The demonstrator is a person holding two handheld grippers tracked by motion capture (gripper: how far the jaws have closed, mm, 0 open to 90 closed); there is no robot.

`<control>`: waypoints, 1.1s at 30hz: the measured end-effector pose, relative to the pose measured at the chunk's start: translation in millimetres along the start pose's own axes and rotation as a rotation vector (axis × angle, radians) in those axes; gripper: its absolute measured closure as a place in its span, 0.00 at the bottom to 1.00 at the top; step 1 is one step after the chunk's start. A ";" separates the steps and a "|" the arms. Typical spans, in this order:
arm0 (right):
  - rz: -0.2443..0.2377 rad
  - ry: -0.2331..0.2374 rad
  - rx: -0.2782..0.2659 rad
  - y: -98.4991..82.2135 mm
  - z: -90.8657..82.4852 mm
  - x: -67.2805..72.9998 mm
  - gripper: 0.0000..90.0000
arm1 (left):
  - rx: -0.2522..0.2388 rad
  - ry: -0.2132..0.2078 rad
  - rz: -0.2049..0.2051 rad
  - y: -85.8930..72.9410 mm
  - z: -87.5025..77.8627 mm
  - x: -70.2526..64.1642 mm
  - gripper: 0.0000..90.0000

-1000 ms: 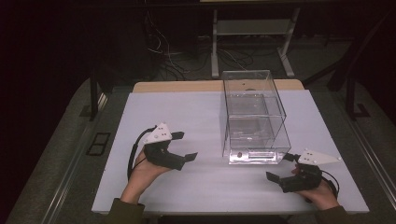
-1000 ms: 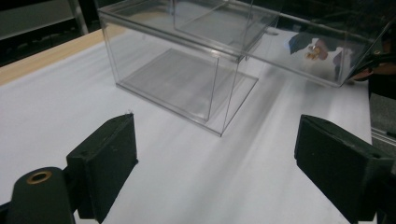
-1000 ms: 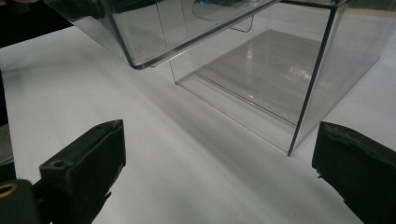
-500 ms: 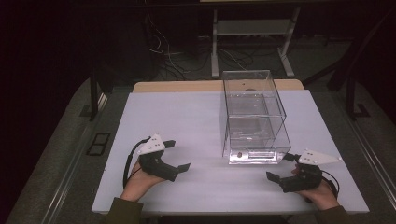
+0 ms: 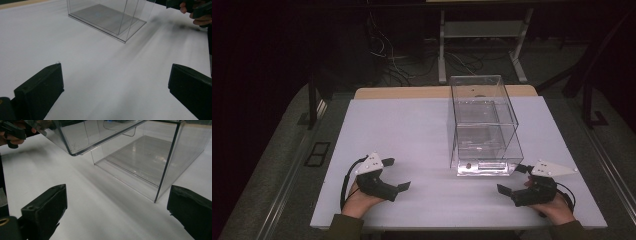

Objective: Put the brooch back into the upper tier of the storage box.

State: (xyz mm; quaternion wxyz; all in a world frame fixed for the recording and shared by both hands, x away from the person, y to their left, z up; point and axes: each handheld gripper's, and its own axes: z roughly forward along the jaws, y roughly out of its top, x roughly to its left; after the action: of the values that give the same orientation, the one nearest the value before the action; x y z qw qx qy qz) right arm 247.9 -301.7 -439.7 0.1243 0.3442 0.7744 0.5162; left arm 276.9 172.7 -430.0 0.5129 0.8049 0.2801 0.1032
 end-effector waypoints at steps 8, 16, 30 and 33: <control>0.000 -0.003 0.002 0.0 -0.1 0.5 0.03 | 0.025 -0.007 0.007 -5.6 5.7 -2.8 0.00; -0.002 -0.005 0.003 0.1 -0.3 0.4 0.03 | 0.038 -0.015 0.011 -6.9 8.0 -3.4 0.00; 0.000 -0.008 0.003 0.1 -0.6 1.1 0.03 | 0.047 -0.017 0.012 -7.2 9.0 -3.2 0.00; -0.007 -0.007 0.002 0.1 -0.4 1.3 0.03 | 0.047 -0.016 0.013 -7.2 8.9 -3.4 0.00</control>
State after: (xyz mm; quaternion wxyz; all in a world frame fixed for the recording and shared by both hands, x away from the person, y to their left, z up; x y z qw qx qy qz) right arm 246.8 -301.1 -439.2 0.1285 0.3436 0.7756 0.5137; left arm 275.8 166.2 -439.9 0.4953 0.8194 0.2732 0.0933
